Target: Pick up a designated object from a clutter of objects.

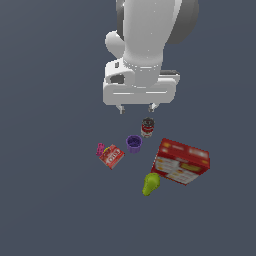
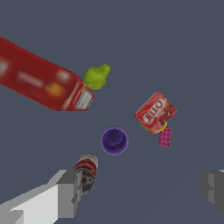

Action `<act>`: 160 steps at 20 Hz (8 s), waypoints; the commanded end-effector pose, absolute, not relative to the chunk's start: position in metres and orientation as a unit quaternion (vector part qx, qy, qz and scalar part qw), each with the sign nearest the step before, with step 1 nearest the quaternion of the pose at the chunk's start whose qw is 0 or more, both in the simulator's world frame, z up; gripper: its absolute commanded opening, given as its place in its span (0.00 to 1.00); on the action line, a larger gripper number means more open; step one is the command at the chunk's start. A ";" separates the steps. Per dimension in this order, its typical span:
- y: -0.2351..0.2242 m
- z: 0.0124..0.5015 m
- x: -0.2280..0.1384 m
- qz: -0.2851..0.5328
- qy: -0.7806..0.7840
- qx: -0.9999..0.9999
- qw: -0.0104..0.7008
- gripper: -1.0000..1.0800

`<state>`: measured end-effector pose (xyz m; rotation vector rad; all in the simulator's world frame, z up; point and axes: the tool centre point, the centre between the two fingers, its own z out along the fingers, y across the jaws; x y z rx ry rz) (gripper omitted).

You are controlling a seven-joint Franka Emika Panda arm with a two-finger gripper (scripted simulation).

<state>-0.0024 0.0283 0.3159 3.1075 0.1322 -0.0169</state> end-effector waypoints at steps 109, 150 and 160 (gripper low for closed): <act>0.069 0.129 0.132 0.009 -0.146 0.989 0.001 0.00; -0.004 0.422 0.066 0.000 -0.139 0.990 0.000 0.00; -0.020 0.436 0.071 0.000 -0.139 0.990 0.000 0.00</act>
